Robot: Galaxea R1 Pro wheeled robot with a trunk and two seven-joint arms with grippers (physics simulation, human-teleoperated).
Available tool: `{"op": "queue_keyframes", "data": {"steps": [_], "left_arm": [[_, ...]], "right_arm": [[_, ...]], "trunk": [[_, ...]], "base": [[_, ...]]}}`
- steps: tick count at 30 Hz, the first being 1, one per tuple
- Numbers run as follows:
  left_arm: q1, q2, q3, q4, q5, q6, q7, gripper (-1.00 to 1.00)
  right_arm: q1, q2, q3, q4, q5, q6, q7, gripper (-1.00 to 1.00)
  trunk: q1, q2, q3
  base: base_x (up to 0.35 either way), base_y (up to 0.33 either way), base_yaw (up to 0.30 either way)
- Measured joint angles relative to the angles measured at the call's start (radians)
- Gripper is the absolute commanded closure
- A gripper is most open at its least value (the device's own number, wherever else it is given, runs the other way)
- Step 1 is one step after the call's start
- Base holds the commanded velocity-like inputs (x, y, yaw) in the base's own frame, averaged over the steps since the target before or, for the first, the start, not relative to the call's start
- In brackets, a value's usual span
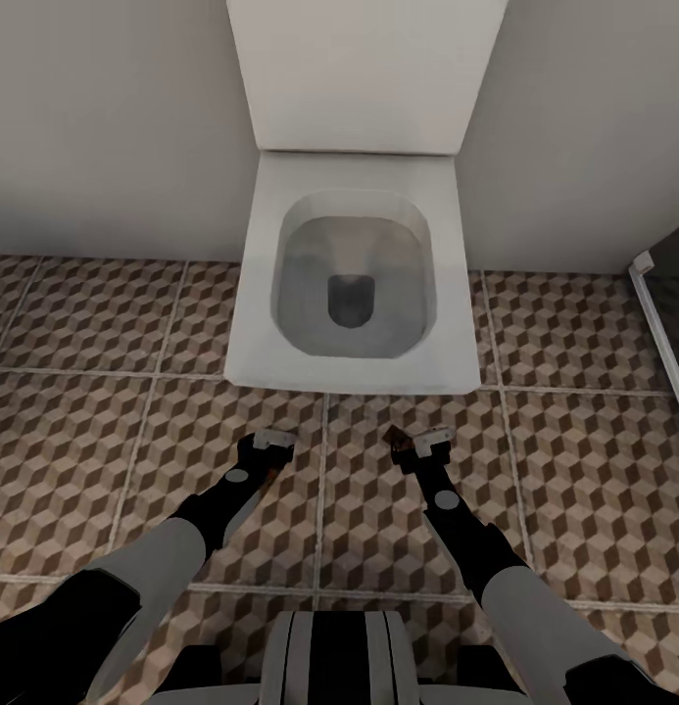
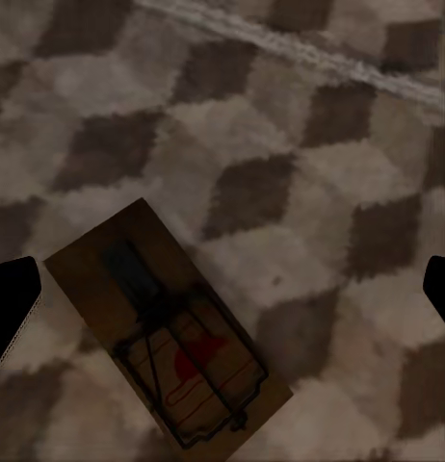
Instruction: Take the four mousetraps from the cabinet in the bathroom and place them on the bathroom floor. Make sure all four end up on the same floor surface, and ensure that at least two of them are either under or directly next to the same bathroom sink.
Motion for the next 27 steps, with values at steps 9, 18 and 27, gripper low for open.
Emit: {"op": "queue_keyframes", "data": {"steps": [9,18,27], "left_arm": [[0.001,0.0,0.0,0.002,-0.001,0.0,0.0,-1.0],[0.0,0.0,0.0,0.012,0.0,0.0,-0.002,-1.0],[0.001,0.0,0.0,0.022,-0.001,-0.001,-0.003,-1.0]], "right_arm": [[0.0,0.0,0.0,0.0,0.0,0.0,0.0,-1.0],[0.0,0.0,0.0,0.0,0.0,0.0,0.0,-1.0],[0.0,0.0,0.0,0.0,0.0,0.0,0.0,-1.0]], "trunk": [[-0.004,0.002,0.035],[-0.005,0.003,0.043],[-0.009,0.005,0.077]], "base": [[0.0,0.0,0.0],[0.0,0.0,0.0],[0.0,0.0,0.0]]}}
